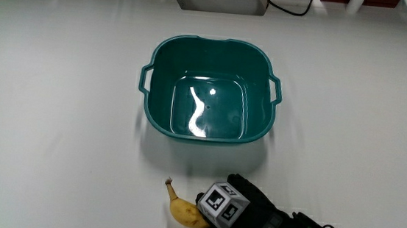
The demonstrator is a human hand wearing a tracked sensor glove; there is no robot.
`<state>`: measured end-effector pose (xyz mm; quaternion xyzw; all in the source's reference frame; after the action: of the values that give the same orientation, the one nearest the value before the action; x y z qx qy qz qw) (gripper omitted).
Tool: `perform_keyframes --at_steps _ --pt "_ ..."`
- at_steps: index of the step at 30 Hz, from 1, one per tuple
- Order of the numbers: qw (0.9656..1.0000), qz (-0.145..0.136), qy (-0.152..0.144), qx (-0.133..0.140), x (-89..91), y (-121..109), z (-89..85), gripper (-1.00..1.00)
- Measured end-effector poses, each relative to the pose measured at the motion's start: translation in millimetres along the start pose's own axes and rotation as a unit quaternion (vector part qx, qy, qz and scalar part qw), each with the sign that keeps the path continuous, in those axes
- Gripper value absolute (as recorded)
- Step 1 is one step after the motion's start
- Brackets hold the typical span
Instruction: Place banana on desk
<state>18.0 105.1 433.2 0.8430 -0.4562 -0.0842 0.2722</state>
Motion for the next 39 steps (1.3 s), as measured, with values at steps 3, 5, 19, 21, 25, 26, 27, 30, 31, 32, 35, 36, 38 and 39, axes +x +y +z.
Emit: perform_keyframes --at_steps 3,5,19,21,25,26,27,30,31,32,35,36,38,39 --pt "0.9999 0.002 -0.007 -0.007 -4.6 2 0.2 0.00" --pt "0.9999 0.003 -0.011 -0.012 -8.1 3 -0.7 0.00" --pt "0.9980 -0.005 -0.045 -0.045 -28.1 8 -11.8 0.00" --pt "0.9982 -0.005 -0.042 -0.043 -27.8 7 -9.3 0.00" --pt "0.9982 -0.006 -0.041 -0.045 -28.2 8 -9.5 0.00" --pt "0.9982 -0.007 -0.036 -0.048 -28.0 8 -11.2 0.00" --pt "0.9980 -0.004 -0.041 -0.047 -28.2 8 -11.0 0.00" --pt "0.9978 -0.006 -0.042 -0.051 -28.3 8 -11.4 -0.05" --pt "0.9979 -0.006 -0.038 -0.052 -28.4 8 -13.0 -0.08" --pt "0.9977 -0.007 -0.042 -0.052 -28.3 8 -11.0 -0.11" --pt "0.9975 -0.012 -0.035 -0.060 -27.7 9 -14.1 -0.19" --pt "0.9981 -0.008 -0.033 -0.051 -27.3 8 -10.7 -0.22" --pt "0.9982 -0.009 -0.024 -0.055 -26.5 9 -12.9 -0.27" --pt "0.9982 -0.008 -0.026 -0.053 -26.2 8 -13.0 -0.30"
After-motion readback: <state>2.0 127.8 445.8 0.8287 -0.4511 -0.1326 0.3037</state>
